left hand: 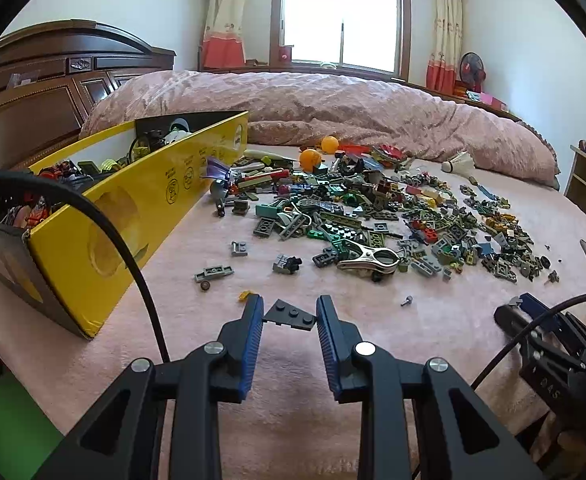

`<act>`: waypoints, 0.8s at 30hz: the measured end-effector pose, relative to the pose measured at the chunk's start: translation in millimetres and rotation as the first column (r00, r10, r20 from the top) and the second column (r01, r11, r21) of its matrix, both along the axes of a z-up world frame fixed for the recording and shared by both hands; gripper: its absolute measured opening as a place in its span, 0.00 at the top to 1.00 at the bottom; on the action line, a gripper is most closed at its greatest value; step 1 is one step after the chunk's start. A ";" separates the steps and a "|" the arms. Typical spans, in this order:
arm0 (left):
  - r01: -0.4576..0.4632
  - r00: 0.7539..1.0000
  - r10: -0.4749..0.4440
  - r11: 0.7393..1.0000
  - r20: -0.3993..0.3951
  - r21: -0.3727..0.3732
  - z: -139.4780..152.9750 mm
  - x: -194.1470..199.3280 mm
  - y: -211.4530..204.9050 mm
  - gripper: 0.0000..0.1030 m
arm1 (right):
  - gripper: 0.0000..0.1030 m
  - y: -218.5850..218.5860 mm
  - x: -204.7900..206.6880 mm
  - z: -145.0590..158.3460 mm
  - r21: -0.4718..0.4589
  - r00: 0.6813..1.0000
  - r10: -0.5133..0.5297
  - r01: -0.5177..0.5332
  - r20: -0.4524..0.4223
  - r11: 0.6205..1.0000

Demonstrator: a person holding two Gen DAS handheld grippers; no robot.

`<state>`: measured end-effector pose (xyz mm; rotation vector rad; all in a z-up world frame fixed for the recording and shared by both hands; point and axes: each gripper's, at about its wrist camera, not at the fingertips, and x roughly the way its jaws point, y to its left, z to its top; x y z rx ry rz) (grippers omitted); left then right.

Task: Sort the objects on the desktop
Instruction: 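Lift both held grey pieces off the bed toward the yellow box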

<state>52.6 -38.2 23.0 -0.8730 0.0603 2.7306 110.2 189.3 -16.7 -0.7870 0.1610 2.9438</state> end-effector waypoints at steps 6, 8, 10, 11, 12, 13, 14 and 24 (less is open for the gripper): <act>-0.003 1.000 0.003 1.000 -0.005 -0.001 3.0 2.3 0.1 0.73 | 0.68 5.1 1.1 2.0 -0.003 1.000 -0.012 0.012 -0.010 1.000; -0.007 1.000 0.007 1.000 -0.006 0.000 5.0 2.1 -0.8 0.73 | 0.68 2.8 2.8 3.6 0.013 1.000 -0.002 0.002 -0.020 1.000; -0.018 1.000 0.018 1.000 -0.010 -0.003 8.7 1.4 -2.4 0.73 | 0.68 -1.5 5.0 6.2 0.030 0.999 0.015 -0.014 -0.033 0.999; -0.023 1.000 0.023 1.000 -0.014 -0.003 11.1 1.4 -3.7 0.73 | 0.68 -4.3 6.4 7.8 0.040 0.999 0.028 -0.027 -0.041 0.999; -0.032 0.999 0.032 0.999 -0.021 -0.002 14.8 1.2 -5.1 0.73 | 0.68 -6.7 7.1 9.4 0.048 0.998 0.038 -0.036 -0.047 0.998; -0.042 0.999 0.042 0.999 -0.027 -0.003 17.8 1.2 -6.6 0.73 | 0.68 -8.8 7.9 10.3 0.056 0.998 0.047 -0.045 -0.052 0.997; -0.051 0.998 0.051 0.999 -0.033 -0.004 19.9 1.4 -8.1 0.73 | 0.68 -10.5 8.5 11.2 0.061 0.997 0.055 -0.052 -0.055 0.997; -0.130 0.990 0.129 0.991 -0.061 -0.023 35.3 2.8 -22.0 0.73 | 0.68 -7.3 13.3 15.0 0.036 0.996 0.063 -0.061 -0.057 0.997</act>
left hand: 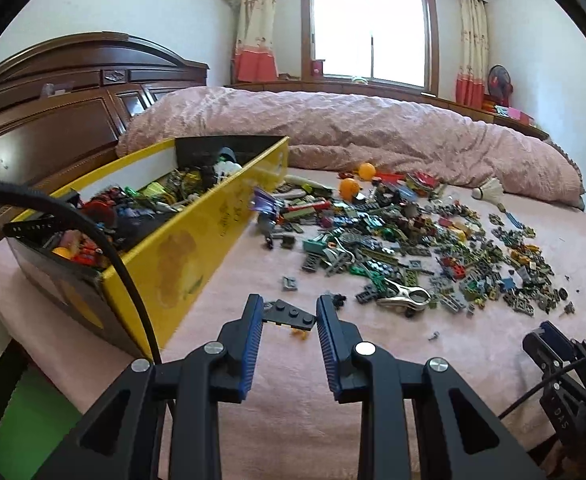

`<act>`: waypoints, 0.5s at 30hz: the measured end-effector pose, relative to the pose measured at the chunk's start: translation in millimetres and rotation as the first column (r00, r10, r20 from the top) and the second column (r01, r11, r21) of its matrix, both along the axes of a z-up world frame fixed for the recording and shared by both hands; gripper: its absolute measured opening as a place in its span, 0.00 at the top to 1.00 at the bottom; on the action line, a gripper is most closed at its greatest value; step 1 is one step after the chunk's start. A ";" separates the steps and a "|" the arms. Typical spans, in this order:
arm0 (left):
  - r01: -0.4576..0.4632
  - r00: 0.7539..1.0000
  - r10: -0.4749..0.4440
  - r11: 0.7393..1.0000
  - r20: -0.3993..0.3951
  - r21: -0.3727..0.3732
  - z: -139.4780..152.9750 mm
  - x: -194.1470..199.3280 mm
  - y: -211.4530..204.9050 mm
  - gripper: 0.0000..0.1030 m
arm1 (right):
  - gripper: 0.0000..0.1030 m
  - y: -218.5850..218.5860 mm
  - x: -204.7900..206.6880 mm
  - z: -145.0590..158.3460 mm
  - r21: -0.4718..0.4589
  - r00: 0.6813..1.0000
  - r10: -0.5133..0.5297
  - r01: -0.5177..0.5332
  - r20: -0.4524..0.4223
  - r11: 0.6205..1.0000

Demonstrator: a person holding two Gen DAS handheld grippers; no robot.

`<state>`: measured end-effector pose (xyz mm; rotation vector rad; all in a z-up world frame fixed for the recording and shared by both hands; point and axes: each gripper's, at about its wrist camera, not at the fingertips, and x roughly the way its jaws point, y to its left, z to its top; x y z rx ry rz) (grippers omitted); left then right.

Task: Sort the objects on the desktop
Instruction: 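Lift both held grey pieces off the bed toward the yellow box, then lower the left tool's plate into the yellow box and open while the right tool does likewise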

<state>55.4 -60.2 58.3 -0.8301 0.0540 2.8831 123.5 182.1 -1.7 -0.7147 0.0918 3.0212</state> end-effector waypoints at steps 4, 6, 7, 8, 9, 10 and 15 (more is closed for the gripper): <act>-0.032 0.999 0.032 0.999 -0.033 -0.001 12.2 -2.9 -10.0 0.73 | 0.68 0.9 -1.8 -0.5 -0.002 1.000 0.000 0.000 0.010 1.000; -0.052 0.997 0.052 0.999 -0.053 -0.003 20.7 -7.3 -17.3 0.73 | 0.68 0.4 -3.4 -2.2 -0.001 1.000 0.002 -0.002 0.018 1.000; -0.061 0.996 0.060 0.998 -0.061 -0.006 24.1 -10.1 -21.0 0.73 | 0.68 0.3 -4.1 -2.8 0.000 1.000 0.002 -0.002 0.021 1.000; -0.076 0.994 0.075 0.997 -0.073 -0.009 29.0 -14.3 -26.4 0.73 | 0.68 0.3 -5.2 -3.5 0.001 1.000 0.002 -0.002 0.025 1.000; -0.090 0.993 0.089 0.996 -0.082 -0.011 32.6 -18.3 -30.4 0.73 | 0.68 0.5 -5.9 -4.3 0.001 1.000 0.000 0.000 0.029 1.000; -0.104 0.991 0.103 0.994 -0.090 -0.011 36.2 -22.1 -35.4 0.73 | 0.68 0.5 -6.9 -5.0 0.000 0.999 -0.001 0.001 0.034 1.000; -0.179 0.977 0.173 0.983 -0.127 -0.043 54.6 -58.6 -64.7 0.73 | 0.68 0.6 -14.1 -8.1 0.000 0.998 -0.005 0.005 0.063 1.000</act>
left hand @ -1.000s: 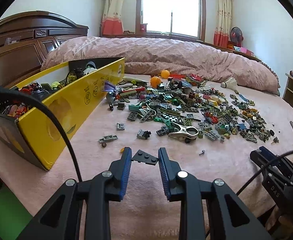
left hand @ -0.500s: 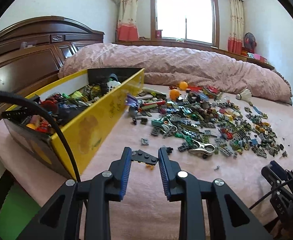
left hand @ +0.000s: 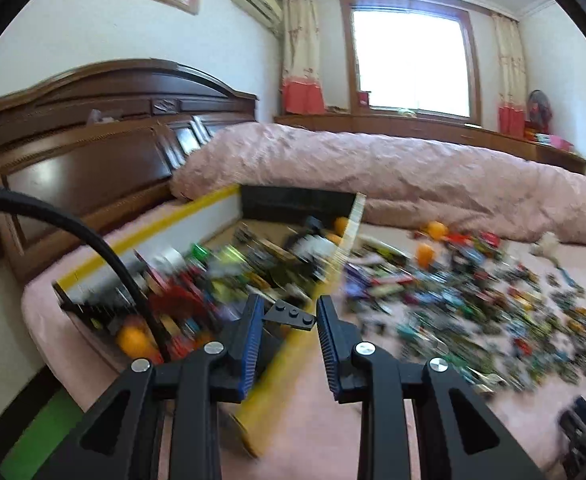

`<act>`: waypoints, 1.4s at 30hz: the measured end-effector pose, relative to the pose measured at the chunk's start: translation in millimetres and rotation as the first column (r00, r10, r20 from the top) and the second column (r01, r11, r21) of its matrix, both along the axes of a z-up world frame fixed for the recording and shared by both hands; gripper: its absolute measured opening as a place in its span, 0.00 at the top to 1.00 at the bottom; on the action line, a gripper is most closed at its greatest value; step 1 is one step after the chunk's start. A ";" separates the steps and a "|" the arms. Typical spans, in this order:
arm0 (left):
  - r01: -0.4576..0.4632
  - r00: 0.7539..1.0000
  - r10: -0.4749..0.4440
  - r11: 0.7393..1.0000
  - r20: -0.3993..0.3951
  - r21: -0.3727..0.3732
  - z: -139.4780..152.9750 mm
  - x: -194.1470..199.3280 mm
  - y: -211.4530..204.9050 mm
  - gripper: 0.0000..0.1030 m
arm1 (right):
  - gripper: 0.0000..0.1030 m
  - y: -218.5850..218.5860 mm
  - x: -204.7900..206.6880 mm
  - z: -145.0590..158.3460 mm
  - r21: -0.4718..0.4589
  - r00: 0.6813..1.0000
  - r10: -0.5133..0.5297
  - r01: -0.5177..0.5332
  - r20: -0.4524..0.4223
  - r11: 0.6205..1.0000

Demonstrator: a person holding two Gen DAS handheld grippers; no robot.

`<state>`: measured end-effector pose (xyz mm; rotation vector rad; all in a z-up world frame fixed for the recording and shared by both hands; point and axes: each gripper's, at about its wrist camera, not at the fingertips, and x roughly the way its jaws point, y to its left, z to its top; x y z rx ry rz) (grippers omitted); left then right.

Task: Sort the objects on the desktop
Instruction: 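Lower the left tool's plate into the yellow box and open while the right tool does likewise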

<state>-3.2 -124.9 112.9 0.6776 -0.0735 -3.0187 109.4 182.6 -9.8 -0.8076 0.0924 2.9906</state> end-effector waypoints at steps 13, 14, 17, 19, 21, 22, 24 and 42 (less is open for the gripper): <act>-0.240 0.965 0.233 0.969 0.118 0.052 2.9 -105.0 -104.6 0.71 | 0.68 -19.5 -15.5 18.9 0.044 0.999 0.039 -0.039 0.004 0.998; -0.253 0.961 0.245 0.966 0.129 0.054 1.6 -107.6 -108.5 0.68 | 0.68 -21.5 -17.1 21.9 0.048 0.999 0.044 -0.044 0.000 0.998; -0.291 0.949 0.277 0.954 0.149 0.078 -4.2 -112.0 -120.0 0.52 | 0.68 -28.8 -24.4 31.6 0.046 0.997 0.076 -0.075 -0.006 0.996; -0.291 0.946 0.269 0.951 0.179 0.108 -7.3 -116.0 -125.0 0.51 | 0.68 -35.7 -31.7 40.1 0.043 0.994 0.108 -0.107 -0.009 0.993; -0.287 0.944 0.262 0.952 0.199 0.105 -10.3 -118.0 -126.0 0.50 | 0.68 -44.9 -39.5 48.9 0.042 0.989 0.145 -0.144 -0.017 0.989; -0.282 0.944 0.258 0.955 0.205 0.093 -11.4 -119.9 -124.5 0.49 | 0.68 -51.5 -45.3 54.7 0.039 0.985 0.172 -0.171 -0.022 0.984; -0.264 0.946 0.245 0.963 0.213 0.062 -13.2 -122.1 -118.7 0.49 | 0.68 -65.5 -58.3 65.9 0.030 0.973 0.228 -0.227 -0.035 0.973; -0.205 0.955 0.180 0.975 0.237 0.083 -18.7 -128.6 -115.0 0.49 | 0.68 -223.8 -264.0 119.2 -0.063 0.847 0.532 -0.532 -0.010 0.845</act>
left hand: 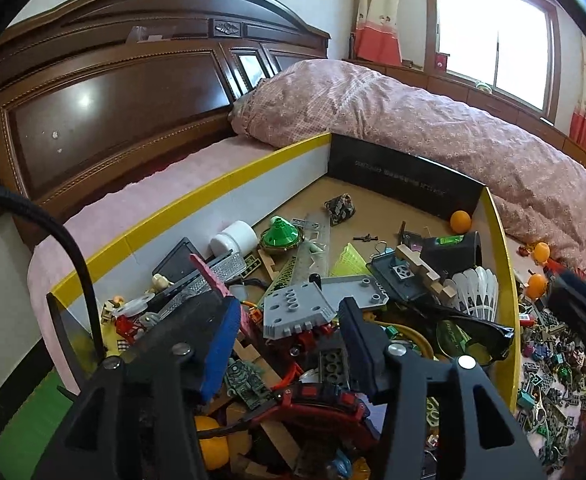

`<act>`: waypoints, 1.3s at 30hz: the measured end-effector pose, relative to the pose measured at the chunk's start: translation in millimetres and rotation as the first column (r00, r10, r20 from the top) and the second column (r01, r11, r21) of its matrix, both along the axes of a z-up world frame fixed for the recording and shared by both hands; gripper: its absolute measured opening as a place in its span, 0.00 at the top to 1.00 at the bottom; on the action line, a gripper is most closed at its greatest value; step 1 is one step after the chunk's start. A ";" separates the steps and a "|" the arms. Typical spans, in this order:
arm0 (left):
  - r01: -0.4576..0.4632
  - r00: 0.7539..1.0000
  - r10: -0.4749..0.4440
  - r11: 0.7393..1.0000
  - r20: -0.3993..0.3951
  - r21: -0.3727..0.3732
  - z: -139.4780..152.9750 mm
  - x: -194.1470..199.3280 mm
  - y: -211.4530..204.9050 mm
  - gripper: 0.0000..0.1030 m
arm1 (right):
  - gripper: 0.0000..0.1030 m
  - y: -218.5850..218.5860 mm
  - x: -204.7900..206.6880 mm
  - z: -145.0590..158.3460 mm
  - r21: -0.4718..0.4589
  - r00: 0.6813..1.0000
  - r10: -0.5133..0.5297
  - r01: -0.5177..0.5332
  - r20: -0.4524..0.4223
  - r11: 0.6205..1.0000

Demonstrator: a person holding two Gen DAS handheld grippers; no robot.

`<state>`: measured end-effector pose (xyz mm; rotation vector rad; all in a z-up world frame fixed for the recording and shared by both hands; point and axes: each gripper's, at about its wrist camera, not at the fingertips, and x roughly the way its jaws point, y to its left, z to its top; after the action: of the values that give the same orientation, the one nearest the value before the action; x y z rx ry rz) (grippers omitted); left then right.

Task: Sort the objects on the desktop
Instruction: 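Lower the left tool's plate into the yellow box and open while the right tool does likewise, then move both open tools back over the brick pile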

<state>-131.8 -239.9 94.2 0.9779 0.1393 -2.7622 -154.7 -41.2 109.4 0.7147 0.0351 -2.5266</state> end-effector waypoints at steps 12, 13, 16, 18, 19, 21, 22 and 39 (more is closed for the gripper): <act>0.024 0.999 -0.023 0.999 -0.024 0.024 0.5 1.7 -0.7 0.49 | 0.54 -53.6 -114.8 -16.8 0.023 0.987 0.018 -0.022 0.161 0.999; 0.025 0.999 -0.025 0.999 -0.027 0.027 0.7 2.0 -1.1 0.49 | 0.48 -52.1 -116.0 -16.3 0.011 0.986 0.018 -0.020 0.167 1.000; 0.031 0.999 -0.030 0.999 -0.025 0.033 0.6 0.9 -1.9 0.49 | 0.45 -43.6 -109.6 -7.0 -0.022 0.987 0.023 -0.020 0.160 1.000; 0.041 0.999 -0.040 0.999 -0.024 0.035 0.4 0.5 -1.8 0.49 | 0.43 -36.1 -99.5 2.1 -0.037 0.986 0.034 -0.029 0.162 0.999; 0.044 0.999 -0.044 0.998 -0.025 0.035 0.5 0.6 -1.6 0.49 | 0.40 -31.9 -93.2 5.4 -0.043 0.986 0.037 -0.030 0.165 0.999; 0.042 0.999 -0.041 0.999 -0.027 0.033 0.6 0.8 -1.5 0.49 | 0.38 -23.1 -77.1 11.7 -0.053 0.984 0.044 -0.036 0.172 0.998; 0.041 0.999 -0.040 0.999 -0.032 0.034 1.0 1.5 -1.5 0.49 | 0.36 -16.4 -66.4 13.6 -0.060 0.983 0.048 -0.038 0.178 0.998; 0.118 0.983 -0.110 0.992 -0.146 0.051 24.4 51.2 41.9 0.45 | 0.20 166.4 161.1 -42.0 -0.032 0.956 -0.219 0.229 0.193 0.973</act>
<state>-80.6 -198.0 118.6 0.8245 0.1948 -2.9494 6.5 125.2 67.4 0.9821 -0.1902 -2.6478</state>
